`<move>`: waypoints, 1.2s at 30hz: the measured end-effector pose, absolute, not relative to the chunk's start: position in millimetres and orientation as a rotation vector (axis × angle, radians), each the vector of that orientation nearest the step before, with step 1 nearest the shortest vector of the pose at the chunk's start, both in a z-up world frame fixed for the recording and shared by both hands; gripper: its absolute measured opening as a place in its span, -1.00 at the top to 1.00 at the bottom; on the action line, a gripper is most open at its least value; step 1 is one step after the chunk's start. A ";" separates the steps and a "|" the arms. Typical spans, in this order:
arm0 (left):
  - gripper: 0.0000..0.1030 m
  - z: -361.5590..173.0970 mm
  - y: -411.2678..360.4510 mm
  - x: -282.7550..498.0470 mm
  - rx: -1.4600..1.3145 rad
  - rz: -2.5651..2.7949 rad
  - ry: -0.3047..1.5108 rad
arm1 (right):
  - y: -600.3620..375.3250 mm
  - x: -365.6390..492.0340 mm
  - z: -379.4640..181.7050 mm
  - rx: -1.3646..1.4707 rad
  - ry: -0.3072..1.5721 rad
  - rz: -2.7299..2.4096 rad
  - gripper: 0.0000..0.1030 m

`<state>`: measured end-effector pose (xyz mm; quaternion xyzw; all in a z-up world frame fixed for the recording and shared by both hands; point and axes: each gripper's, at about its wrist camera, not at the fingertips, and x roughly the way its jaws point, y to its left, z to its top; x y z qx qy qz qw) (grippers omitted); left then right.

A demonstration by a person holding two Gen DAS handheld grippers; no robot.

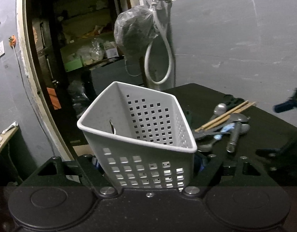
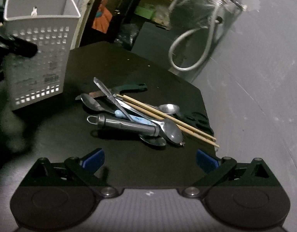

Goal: Organize utensils
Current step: 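Grasp the white caddy with the left gripper and lift it, then move the right gripper down onto the metal tube-handled utensil while the left holds the caddy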

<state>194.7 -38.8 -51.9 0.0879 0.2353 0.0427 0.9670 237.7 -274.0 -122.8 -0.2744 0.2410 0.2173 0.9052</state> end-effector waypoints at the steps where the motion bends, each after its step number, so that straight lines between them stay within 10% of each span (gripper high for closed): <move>1: -0.58 -51.1 -40.2 191.5 0.175 0.074 0.476 | -271.1 239.7 -125.6 -0.583 0.491 0.457 -0.99; 27: -0.56 -45.4 -53.1 163.4 0.156 0.066 0.504 | -233.5 250.7 -158.5 -0.794 0.165 0.750 -0.93; 36: -0.57 -46.9 -53.0 163.0 0.151 0.073 0.503 | -247.5 305.3 -146.5 -0.616 0.412 0.877 -0.94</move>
